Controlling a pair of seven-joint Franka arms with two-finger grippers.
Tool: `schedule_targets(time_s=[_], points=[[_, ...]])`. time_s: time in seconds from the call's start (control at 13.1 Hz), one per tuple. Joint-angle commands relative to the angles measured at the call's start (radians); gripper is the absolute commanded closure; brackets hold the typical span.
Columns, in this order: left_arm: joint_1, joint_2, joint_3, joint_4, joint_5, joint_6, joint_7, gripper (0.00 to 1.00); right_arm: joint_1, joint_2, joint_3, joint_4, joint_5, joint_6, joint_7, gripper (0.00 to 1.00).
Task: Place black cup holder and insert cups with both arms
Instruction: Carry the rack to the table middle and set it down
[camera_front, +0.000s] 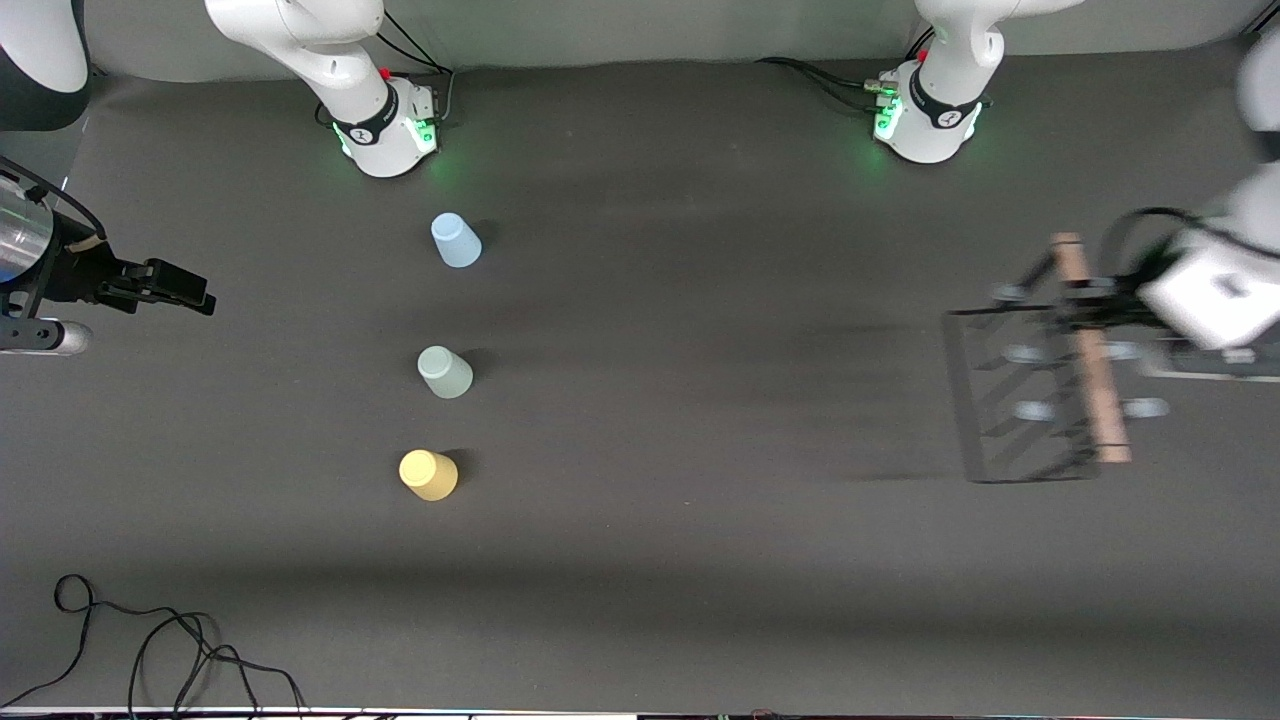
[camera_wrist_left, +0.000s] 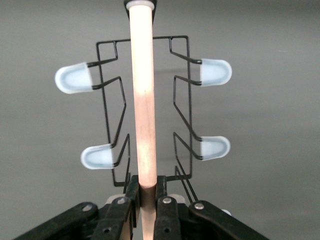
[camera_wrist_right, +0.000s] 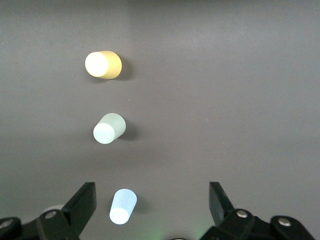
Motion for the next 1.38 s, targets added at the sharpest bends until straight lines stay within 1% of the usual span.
schedule_targets(time_s=[0.0, 0.23, 0.31, 0.46, 0.61, 0.69, 0.84, 0.92, 1.0, 1.3], points=[[-0.155, 0.125, -0.025, 0.078, -0.043, 0.080, -0.228, 1.00, -0.001, -0.026, -0.002, -0.022, 0.014, 0.009, -0.019, 0.00], [-0.379, 0.228, -0.022, 0.142, -0.034, 0.214, -0.440, 1.00, 0.000, -0.026, -0.006, -0.022, 0.014, 0.008, -0.019, 0.00], [-0.436, 0.266, -0.024, 0.173, -0.028, 0.249, -0.520, 1.00, 0.000, -0.026, -0.006, -0.022, 0.014, 0.008, -0.019, 0.00], [-0.547, 0.326, -0.022, 0.213, -0.011, 0.288, -0.574, 1.00, 0.000, -0.026, -0.006, -0.022, 0.014, 0.008, -0.019, 0.00], [-0.638, 0.369, -0.019, 0.234, 0.036, 0.340, -0.701, 1.00, 0.000, -0.026, -0.006, -0.022, 0.012, 0.006, -0.019, 0.00], [-0.670, 0.386, -0.020, 0.236, 0.061, 0.366, -0.749, 1.00, 0.000, -0.026, -0.006, -0.022, 0.014, 0.006, -0.019, 0.00], [-0.723, 0.425, -0.019, 0.236, 0.072, 0.405, -0.769, 1.00, 0.000, -0.026, -0.006, -0.022, 0.012, 0.006, -0.018, 0.00], [-0.750, 0.446, -0.017, 0.234, 0.096, 0.418, -0.772, 1.00, -0.001, -0.026, -0.006, -0.022, 0.012, 0.006, -0.019, 0.00], [-0.757, 0.468, -0.017, 0.234, 0.121, 0.437, -0.777, 1.00, 0.000, -0.026, -0.008, -0.022, 0.012, 0.005, -0.019, 0.00], [-0.774, 0.524, -0.017, 0.231, 0.130, 0.500, -0.791, 1.00, 0.000, -0.031, -0.008, -0.024, 0.009, 0.002, -0.004, 0.00]])
